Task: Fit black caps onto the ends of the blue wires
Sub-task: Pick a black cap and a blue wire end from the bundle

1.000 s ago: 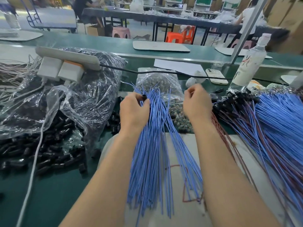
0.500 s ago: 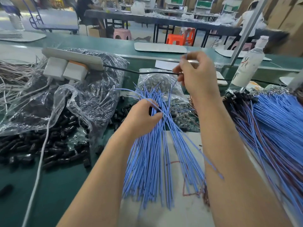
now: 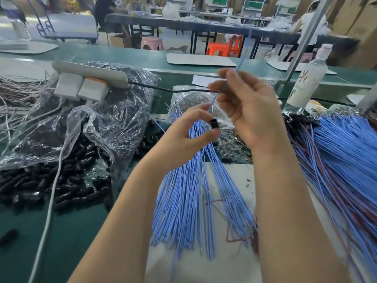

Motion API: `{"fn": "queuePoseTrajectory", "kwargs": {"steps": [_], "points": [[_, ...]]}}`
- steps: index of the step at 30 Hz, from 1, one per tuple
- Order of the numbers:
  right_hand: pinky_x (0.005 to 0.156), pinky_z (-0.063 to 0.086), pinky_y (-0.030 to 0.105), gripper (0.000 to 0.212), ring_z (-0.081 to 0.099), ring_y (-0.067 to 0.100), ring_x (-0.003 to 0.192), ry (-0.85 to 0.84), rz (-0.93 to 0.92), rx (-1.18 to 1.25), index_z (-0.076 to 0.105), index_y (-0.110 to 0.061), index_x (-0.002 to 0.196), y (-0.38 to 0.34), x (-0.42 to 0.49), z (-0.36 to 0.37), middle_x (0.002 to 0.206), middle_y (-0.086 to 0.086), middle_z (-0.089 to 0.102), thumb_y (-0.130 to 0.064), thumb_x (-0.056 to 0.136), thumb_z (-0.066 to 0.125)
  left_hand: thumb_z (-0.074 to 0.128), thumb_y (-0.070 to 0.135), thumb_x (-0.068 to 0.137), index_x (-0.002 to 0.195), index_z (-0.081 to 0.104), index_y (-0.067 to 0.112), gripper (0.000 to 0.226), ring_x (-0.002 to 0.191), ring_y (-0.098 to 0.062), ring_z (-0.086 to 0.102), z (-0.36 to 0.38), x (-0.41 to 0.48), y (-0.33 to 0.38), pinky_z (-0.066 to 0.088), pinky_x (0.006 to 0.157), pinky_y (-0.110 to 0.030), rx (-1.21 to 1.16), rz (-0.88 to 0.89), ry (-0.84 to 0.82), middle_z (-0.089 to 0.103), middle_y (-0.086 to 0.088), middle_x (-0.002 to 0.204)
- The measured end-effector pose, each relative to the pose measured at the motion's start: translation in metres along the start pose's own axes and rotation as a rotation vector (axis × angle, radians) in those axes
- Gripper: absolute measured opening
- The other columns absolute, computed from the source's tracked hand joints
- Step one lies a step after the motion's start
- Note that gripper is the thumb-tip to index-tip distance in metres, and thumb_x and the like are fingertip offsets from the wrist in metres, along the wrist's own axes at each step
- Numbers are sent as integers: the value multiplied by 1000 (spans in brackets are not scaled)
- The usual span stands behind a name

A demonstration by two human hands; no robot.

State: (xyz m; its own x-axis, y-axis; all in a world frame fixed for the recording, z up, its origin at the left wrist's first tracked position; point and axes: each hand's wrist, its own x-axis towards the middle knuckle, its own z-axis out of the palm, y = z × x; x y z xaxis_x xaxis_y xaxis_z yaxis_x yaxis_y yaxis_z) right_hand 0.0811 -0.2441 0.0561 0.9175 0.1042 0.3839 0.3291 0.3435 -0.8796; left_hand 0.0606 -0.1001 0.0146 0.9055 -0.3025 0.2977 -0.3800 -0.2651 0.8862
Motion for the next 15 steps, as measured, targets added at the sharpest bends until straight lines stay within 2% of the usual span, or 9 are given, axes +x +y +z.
{"fn": "queuePoseTrajectory", "kwargs": {"steps": [2,4,6,7,8,9,11,13,15], "points": [[54,51,16,15,62,8,59,48,-45,249,64,-8,97,-8,2,-6,80,5,72,-15,97,51,59,9,91,108,59,4,18,110,2,55,8,-3,6,41,98,-16,-205,61,-11,61,6,119],[54,51,17,17,59,8,57,156,2,251,61,-9,101,-6,3,-11,90,8,72,-19,98,49,58,7,90,108,60,4,18,102,-7,62,10,-5,12,48,94,-24,-403,91,90,67,2,106],[56,50,19,18,55,5,54,150,162,-153,60,-14,107,4,-2,-17,102,7,70,-27,97,52,61,12,86,99,62,12,13,100,-10,62,8,-2,15,48,98,-30,-649,99,214,68,3,103],[60,50,21,22,55,5,54,54,260,-424,62,-19,109,13,-9,-21,103,4,71,-33,96,53,62,13,84,95,63,15,11,98,-9,62,6,1,16,48,97,-30,-741,101,260,68,4,102],[62,50,22,27,55,5,55,-90,348,-574,63,-22,110,21,-17,-24,102,2,72,-41,95,53,61,12,84,93,63,16,10,96,-7,61,4,4,16,48,95,-27,-766,105,301,68,5,100],[61,49,22,35,54,7,56,-221,425,-572,65,-20,109,28,-26,-26,100,3,73,-48,93,51,60,10,86,94,63,15,10,94,-5,60,4,8,15,48,92,-24,-719,105,340,68,6,100],[51,43,18,44,48,12,54,-355,523,-289,67,-13,104,37,-39,-27,94,10,74,-51,90,51,57,8,91,103,61,10,12,91,0,61,9,12,9,48,84,-16,-573,82,391,67,6,101],[47,37,15,30,44,11,50,-402,476,-156,68,-12,96,45,-44,-28,85,12,73,-38,94,52,58,12,93,104,61,12,12,90,4,61,17,15,0,50,72,-12,-491,29,399,67,7,100],[46,38,14,18,45,8,47,-337,401,-170,66,-11,91,53,-42,-26,74,6,71,-18,97,50,59,13,93,99,61,18,8,88,6,60,22,15,-11,49,64,-12,-468,-31,399,66,12,95]]}}
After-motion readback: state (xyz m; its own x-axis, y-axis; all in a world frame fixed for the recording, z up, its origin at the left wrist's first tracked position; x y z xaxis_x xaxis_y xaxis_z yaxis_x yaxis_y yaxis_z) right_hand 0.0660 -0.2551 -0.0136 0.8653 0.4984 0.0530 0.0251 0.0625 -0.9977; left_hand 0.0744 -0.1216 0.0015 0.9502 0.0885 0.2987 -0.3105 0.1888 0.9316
